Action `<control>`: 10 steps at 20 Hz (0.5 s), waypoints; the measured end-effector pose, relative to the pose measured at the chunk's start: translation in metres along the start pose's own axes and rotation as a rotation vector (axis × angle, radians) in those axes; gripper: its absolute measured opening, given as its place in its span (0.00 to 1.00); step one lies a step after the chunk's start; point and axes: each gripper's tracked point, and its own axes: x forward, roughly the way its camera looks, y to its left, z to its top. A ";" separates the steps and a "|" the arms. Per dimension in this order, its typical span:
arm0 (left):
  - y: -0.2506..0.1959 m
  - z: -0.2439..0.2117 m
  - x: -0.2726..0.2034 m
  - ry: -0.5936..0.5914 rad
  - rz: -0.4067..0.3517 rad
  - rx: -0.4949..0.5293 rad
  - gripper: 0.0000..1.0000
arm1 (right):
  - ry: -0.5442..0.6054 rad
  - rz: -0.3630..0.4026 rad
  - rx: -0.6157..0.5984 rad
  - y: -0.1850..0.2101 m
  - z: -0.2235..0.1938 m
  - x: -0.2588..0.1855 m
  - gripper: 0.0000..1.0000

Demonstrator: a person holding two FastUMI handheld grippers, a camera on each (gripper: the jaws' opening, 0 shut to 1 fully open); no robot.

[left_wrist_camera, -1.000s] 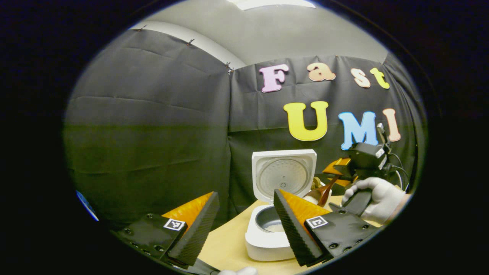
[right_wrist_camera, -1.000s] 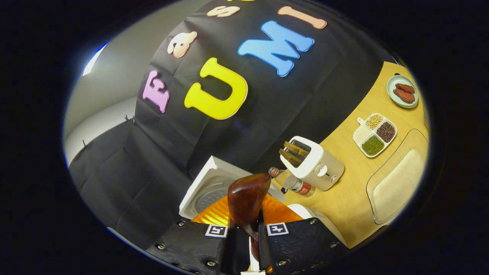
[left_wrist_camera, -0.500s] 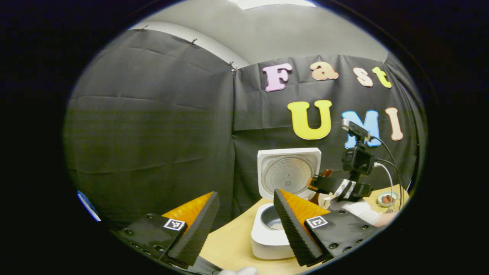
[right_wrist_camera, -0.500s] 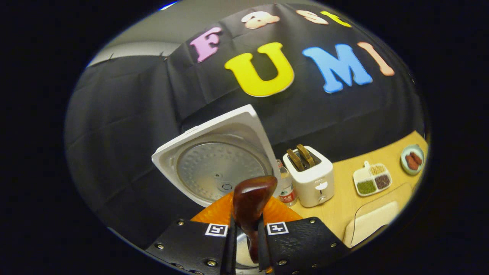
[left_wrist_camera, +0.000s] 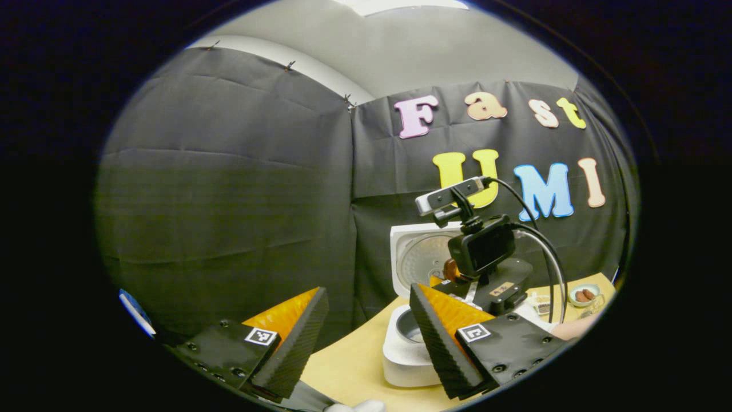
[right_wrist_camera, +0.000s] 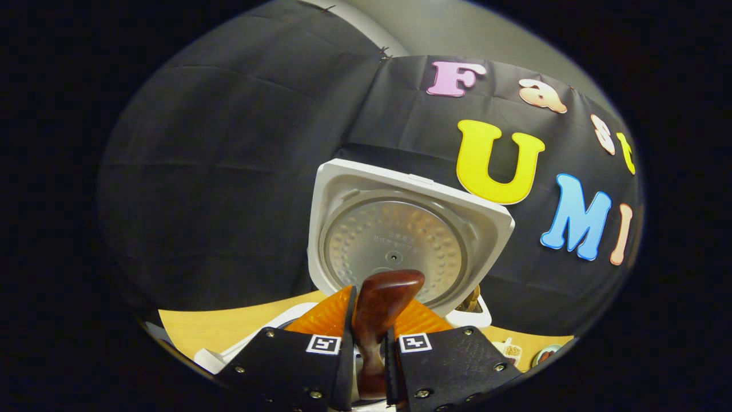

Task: Close the left gripper, press the button to open the rice cooker; take a wooden spoon from the chopstick holder with the right hand, scoop a spoonful of rice and pour it into the rice cooker, then put the wooden spoon back into the chopstick holder.

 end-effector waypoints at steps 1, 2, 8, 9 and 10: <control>0.001 -0.001 -0.001 0.002 0.002 0.000 0.97 | 0.009 0.000 -0.005 -0.001 -0.004 0.001 0.23; 0.001 0.000 -0.001 0.002 0.005 0.000 0.97 | 0.022 0.003 -0.017 0.000 -0.007 0.003 0.23; 0.003 -0.004 -0.001 0.004 0.002 -0.001 0.97 | 0.002 0.020 0.044 -0.001 0.002 -0.004 0.23; 0.004 -0.004 -0.001 0.001 0.001 -0.001 0.97 | -0.003 0.024 0.088 -0.003 0.005 -0.004 0.23; 0.004 -0.003 0.001 -0.002 0.001 0.001 0.98 | -0.012 0.033 0.153 -0.007 0.009 -0.004 0.23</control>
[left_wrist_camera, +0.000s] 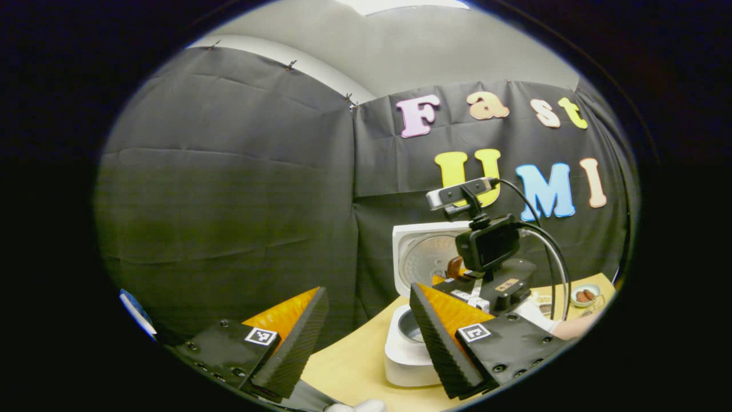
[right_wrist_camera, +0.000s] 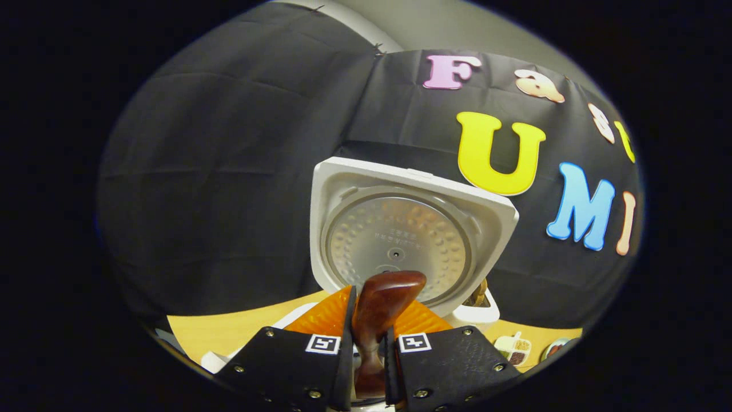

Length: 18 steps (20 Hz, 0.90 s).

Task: Close the left gripper, press the button to open the rice cooker; take a wooden spoon from the chopstick holder with the right hand, scoop a spoonful of rice and pour it into the rice cooker, then put the wooden spoon back into the chopstick holder.

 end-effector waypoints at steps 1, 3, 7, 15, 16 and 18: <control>-0.001 0.003 0.001 -0.004 -0.002 0.002 0.99 | -0.007 0.008 0.068 -0.003 0.004 -0.002 0.23; -0.006 0.009 -0.001 -0.009 -0.006 0.006 0.98 | -0.020 0.020 0.216 -0.012 0.013 -0.007 0.23; -0.009 0.014 -0.004 -0.021 -0.023 0.007 0.99 | -0.044 -0.004 0.448 -0.045 0.028 -0.021 0.23; -0.042 0.025 -0.003 -0.032 -0.088 0.006 0.97 | -0.128 -0.174 0.582 -0.148 0.037 -0.064 0.23; -0.047 0.026 -0.004 -0.035 -0.098 0.005 0.97 | -0.132 -0.198 0.590 -0.162 0.033 -0.070 0.23; -0.057 0.027 -0.006 -0.037 -0.122 0.007 0.97 | -0.149 -0.251 0.595 -0.192 0.027 -0.084 0.23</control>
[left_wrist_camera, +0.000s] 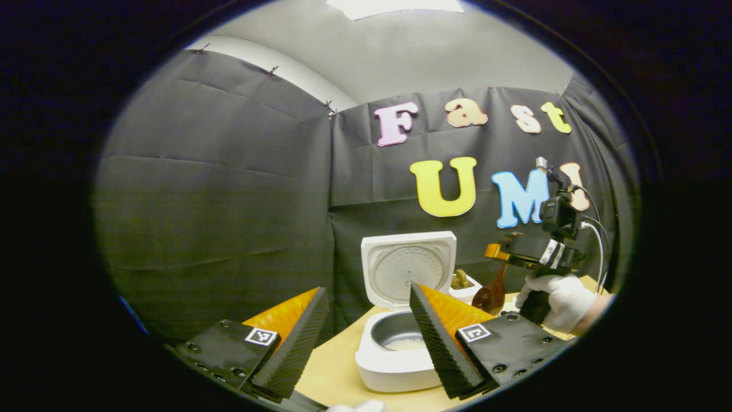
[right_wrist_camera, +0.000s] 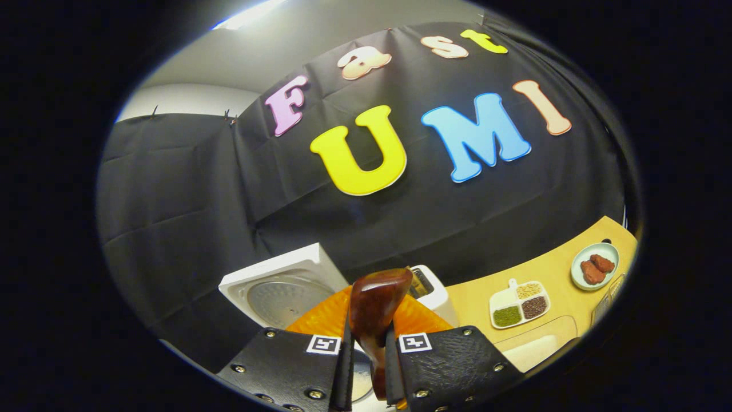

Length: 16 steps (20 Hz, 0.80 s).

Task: Close the left gripper, press the button to open the rice cooker; take a wooden spoon from the chopstick holder with the right hand, scoop a spoonful of rice and pour it into the rice cooker, then put the wooden spoon back into the chopstick holder.

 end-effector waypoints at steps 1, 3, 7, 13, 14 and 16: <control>-0.006 0.001 -0.001 0.001 -0.011 0.000 0.97 | -0.016 -0.030 -0.008 -0.018 0.008 -0.004 0.23; -0.022 0.003 -0.002 -0.003 -0.041 -0.004 0.97 | -0.044 -0.083 0.004 -0.056 0.023 -0.013 0.23; -0.052 0.008 -0.003 -0.006 -0.095 -0.001 0.97 | -0.097 -0.201 0.017 -0.139 0.049 -0.038 0.23; -0.100 0.014 -0.006 0.003 -0.171 -0.004 0.97 | -0.144 -0.361 0.019 -0.264 0.075 -0.084 0.23; -0.107 0.016 -0.008 0.001 -0.177 0.000 0.97 | -0.149 -0.393 0.017 -0.286 0.077 -0.092 0.23; -0.121 0.018 -0.010 0.004 -0.194 0.005 0.97 | -0.158 -0.449 0.024 -0.325 0.080 -0.109 0.23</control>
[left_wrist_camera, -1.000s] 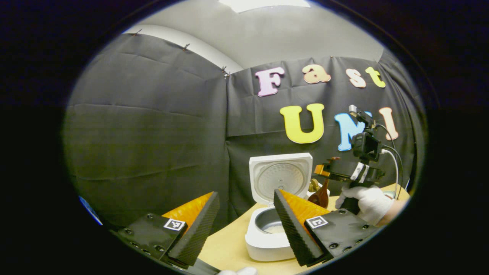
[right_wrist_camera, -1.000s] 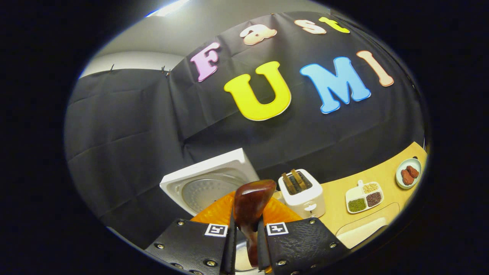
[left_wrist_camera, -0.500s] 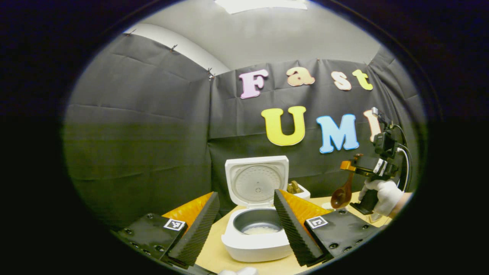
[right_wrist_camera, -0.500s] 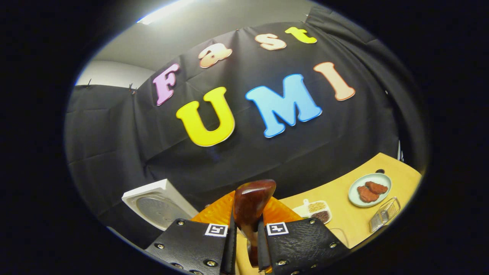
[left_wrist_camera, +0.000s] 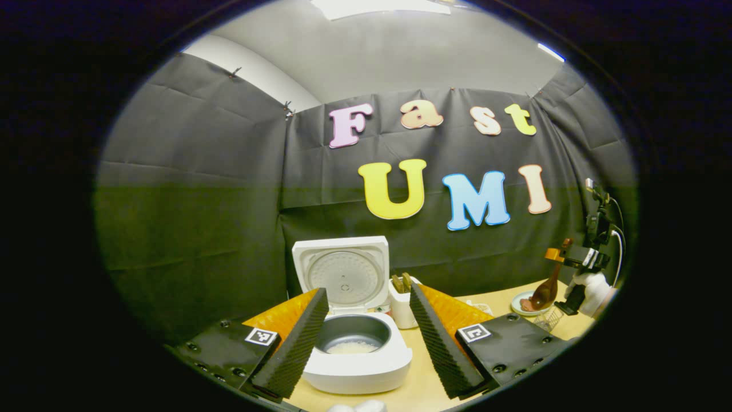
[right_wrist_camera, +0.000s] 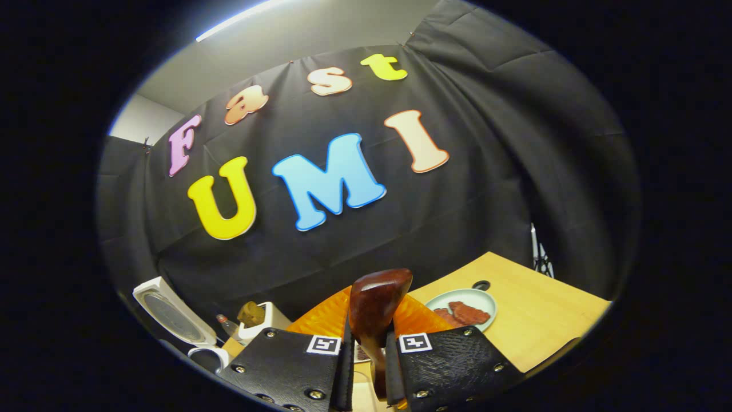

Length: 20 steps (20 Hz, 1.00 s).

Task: Close the left gripper, press the button to open the rice cooker; take a wooden spoon from the chopstick holder with the right hand, scoop a spoonful of rice and pour it into the rice cooker, then put the wooden spoon back into the chopstick holder.

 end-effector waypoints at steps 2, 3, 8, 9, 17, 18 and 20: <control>-0.013 0.002 0.001 -0.001 -0.013 0.008 0.98 | 0.018 -0.042 0.027 -0.031 -0.008 0.004 0.23; -0.020 0.003 0.001 0.001 -0.018 0.012 0.98 | 0.030 -0.057 0.034 -0.044 -0.014 0.008 0.23; -0.041 0.004 0.006 0.017 -0.031 0.047 0.98 | 0.031 -0.083 0.038 -0.069 -0.027 0.019 0.23; -0.044 0.005 0.005 0.018 -0.031 0.053 0.98 | 0.027 -0.088 0.029 -0.074 -0.028 0.022 0.22; -0.061 0.001 0.012 0.036 -0.036 0.063 0.99 | 0.103 -0.120 0.069 -0.101 -0.068 0.031 0.23; -0.063 0.000 0.012 0.039 -0.036 0.067 1.00 | 0.123 -0.131 0.070 -0.105 -0.078 0.032 0.23; -0.066 0.000 0.014 0.042 -0.042 0.073 1.00 | 0.147 -0.146 0.067 -0.112 -0.094 0.033 0.23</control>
